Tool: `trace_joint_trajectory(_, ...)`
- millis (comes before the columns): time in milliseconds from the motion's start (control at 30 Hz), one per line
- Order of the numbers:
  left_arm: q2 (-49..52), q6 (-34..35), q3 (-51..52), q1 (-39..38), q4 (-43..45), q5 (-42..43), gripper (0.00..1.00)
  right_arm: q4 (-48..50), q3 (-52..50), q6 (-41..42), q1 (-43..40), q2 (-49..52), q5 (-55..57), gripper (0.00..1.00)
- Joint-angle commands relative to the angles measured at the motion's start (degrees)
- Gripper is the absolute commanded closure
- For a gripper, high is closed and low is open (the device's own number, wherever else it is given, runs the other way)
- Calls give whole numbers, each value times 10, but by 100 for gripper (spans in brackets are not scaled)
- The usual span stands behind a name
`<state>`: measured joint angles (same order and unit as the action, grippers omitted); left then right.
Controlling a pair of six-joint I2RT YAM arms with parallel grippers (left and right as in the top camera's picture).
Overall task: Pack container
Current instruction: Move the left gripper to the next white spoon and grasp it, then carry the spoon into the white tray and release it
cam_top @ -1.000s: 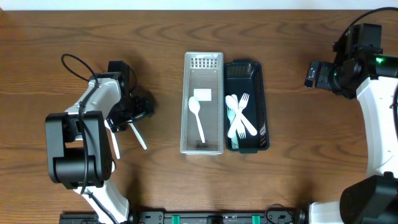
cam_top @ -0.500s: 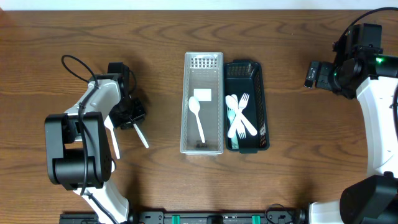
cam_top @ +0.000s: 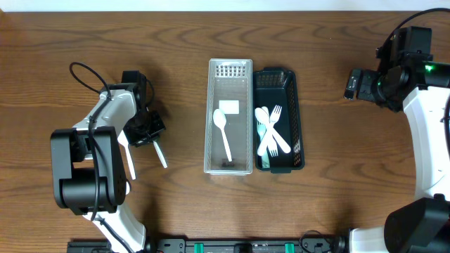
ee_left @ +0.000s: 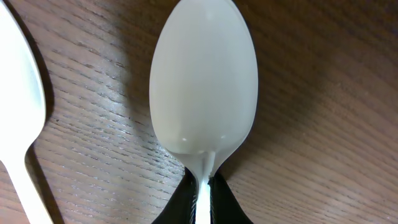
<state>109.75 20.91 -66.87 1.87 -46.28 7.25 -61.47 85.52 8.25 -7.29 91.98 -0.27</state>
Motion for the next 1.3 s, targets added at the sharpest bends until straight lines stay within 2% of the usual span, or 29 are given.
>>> trace_joint_trajectory(0, 5, -3, 12, 0, -8, 3, 94, 2, -2, -9, -2, 0, -2, 1)
trace_joint_trajectory(233, -87, -3, -69, -57, -118, 3, 94, 2, -2, -9, -2, 0, -2, 1)
trace_joint_trajectory(367, -168, -3, -122, -147, -149, 2, 94, 2, -2, -9, -2, 0, -2, 1)
trace_joint_trajectory(533, -217, 19, -143, -271, -119, -39, 94, 4, -2, -9, -2, 0, -2, 1)
trace_joint_trajectory(767, -156, 20, -143, -376, -64, -40, 94, 4, -2, -8, -2, 0, -2, 1)
trace_joint_trajectory(1133, 9, -7, -143, -392, -35, -40, 93, 4, -2, -8, -2, 0, -5, 1)
trace_joint_trajectory(1200, 14, -12, -143, -392, -35, -40, 89, 4, -2, -8, -2, 0, -5, 1)
trace_joint_trajectory(1233, 13, -17, -143, -392, -35, -40, 78, 4, -2, -9, -2, 0, -5, 1)
trace_joint_trajectory(1267, 10, -23, -143, -392, -35, -40, 74, 3, -2, -9, -2, 0, -5, 1)
